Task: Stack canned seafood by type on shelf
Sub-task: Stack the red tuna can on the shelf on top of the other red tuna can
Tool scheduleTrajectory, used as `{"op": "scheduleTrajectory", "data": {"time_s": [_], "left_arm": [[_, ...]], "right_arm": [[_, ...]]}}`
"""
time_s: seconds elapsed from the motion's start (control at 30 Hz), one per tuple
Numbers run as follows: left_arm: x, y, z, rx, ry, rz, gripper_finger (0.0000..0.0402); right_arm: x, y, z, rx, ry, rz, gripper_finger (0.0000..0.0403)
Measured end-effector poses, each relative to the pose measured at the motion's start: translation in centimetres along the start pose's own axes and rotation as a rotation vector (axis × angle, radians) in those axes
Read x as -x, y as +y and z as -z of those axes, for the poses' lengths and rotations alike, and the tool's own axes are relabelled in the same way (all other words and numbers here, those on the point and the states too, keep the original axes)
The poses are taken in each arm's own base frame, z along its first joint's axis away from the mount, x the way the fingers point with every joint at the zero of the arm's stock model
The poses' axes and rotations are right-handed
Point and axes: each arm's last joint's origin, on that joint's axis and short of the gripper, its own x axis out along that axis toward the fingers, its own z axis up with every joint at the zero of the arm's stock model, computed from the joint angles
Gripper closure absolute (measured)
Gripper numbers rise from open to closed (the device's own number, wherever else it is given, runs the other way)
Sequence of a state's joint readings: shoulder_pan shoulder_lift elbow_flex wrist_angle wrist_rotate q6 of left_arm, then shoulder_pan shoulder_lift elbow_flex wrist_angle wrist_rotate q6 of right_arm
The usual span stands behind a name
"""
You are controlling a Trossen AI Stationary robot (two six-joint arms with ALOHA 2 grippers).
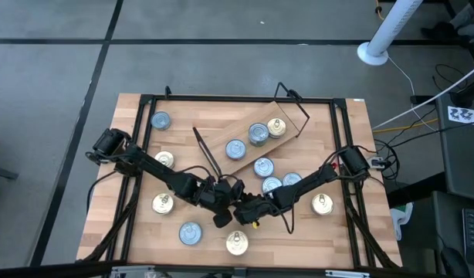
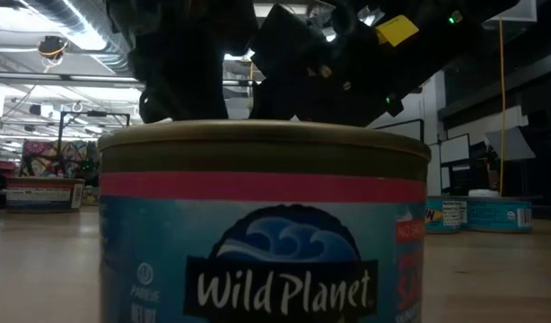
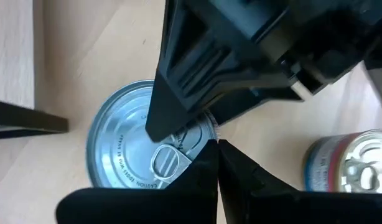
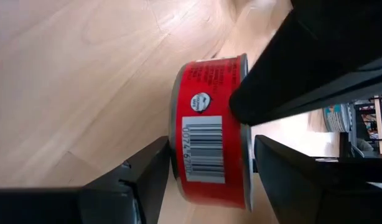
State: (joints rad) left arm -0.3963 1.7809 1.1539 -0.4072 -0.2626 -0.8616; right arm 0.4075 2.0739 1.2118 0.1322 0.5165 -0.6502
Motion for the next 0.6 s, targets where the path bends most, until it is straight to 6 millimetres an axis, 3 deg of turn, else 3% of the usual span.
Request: {"op": "scheduleTrajectory", "data": {"time_s": [0.3, 0.6], "left_arm": [[0.14, -0.19, -0.2, 0.003, -0.005, 0.008, 0.0401], [0.26, -0.28, -0.26, 0.003, 0.018, 0.039, 0.0401]], "right_arm": [[-0.03, -0.04, 0.03, -0.005, 0.001, 0.001, 0.0175], [0.02, 0.04, 0.02, 0.01, 0.008, 0.007, 0.0276]]}}
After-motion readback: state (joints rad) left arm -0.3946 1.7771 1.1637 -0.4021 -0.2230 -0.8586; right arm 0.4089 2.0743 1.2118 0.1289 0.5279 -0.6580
